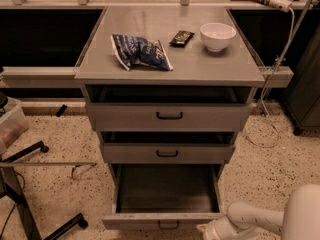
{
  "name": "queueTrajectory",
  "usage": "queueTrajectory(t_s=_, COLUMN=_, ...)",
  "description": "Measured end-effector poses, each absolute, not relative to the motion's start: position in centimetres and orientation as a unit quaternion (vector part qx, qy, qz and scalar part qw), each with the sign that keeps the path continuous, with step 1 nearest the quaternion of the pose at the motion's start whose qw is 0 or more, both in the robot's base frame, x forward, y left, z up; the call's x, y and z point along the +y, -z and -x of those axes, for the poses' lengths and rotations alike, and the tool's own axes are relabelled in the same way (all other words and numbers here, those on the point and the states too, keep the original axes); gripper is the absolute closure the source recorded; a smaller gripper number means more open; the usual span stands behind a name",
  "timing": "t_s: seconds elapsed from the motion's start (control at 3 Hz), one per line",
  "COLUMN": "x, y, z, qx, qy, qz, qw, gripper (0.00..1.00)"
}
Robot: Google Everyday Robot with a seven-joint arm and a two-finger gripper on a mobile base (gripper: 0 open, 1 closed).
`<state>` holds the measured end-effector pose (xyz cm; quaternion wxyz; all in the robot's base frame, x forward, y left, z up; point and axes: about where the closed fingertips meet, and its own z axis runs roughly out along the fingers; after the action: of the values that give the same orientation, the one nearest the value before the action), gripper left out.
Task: Close bottom drawer
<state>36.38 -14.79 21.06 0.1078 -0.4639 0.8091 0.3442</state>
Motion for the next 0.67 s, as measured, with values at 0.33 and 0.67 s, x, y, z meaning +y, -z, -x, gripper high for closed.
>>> queueTrajectory(t_s=0.33, x=-14.4, y=-19.3, z=-36.4, qx=0.805, qy=-0.353, qz=0.468, qw=0.093, gripper=0.00)
queueTrajectory(t_s=0.67, x=-12.8, y=-17.9, z=-37.4, qx=0.793, qy=-0.364, qz=0.482, qw=0.082, gripper=0.00)
